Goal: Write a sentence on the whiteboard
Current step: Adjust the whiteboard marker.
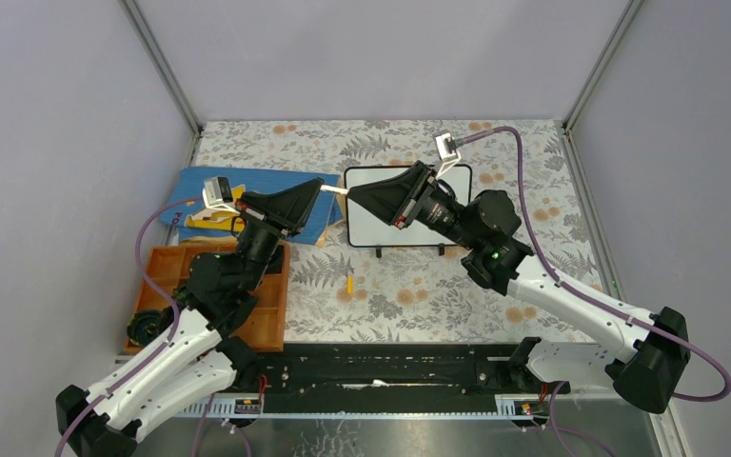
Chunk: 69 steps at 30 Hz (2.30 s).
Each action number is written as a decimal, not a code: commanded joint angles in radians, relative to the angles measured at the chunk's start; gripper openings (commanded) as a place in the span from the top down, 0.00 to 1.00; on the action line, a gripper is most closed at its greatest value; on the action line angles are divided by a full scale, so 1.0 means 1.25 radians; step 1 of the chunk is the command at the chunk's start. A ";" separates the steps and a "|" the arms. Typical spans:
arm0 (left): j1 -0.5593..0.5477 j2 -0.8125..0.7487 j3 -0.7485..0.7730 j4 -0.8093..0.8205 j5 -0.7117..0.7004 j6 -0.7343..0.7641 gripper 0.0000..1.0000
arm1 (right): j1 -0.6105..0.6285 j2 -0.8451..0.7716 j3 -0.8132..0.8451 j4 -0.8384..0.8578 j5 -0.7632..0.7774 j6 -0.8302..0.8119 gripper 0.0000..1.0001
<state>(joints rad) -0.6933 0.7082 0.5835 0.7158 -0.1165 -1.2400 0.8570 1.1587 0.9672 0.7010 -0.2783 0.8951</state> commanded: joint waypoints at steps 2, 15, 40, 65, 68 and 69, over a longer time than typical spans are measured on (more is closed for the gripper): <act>-0.002 -0.006 0.011 -0.004 -0.010 0.020 1.00 | 0.000 -0.004 0.006 0.052 0.007 0.002 0.71; -0.002 -0.002 0.008 -0.005 -0.007 0.020 1.00 | 0.000 0.002 0.004 0.070 0.010 0.014 0.73; -0.006 -0.001 0.006 -0.009 -0.005 0.017 1.00 | -0.001 0.007 0.010 0.039 0.036 0.014 0.75; -0.007 -0.003 0.018 -0.019 -0.015 0.034 1.00 | -0.001 0.004 0.005 0.033 -0.006 0.016 0.79; -0.007 -0.004 0.018 -0.019 -0.017 0.035 1.00 | 0.000 0.003 0.005 0.033 -0.009 0.015 0.81; -0.007 -0.003 0.018 -0.019 -0.017 0.035 1.00 | 0.000 0.003 0.005 0.034 -0.011 0.015 0.80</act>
<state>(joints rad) -0.6979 0.7086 0.5835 0.6865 -0.1173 -1.2274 0.8562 1.1721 0.9596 0.6930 -0.2558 0.9134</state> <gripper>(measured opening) 0.035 0.205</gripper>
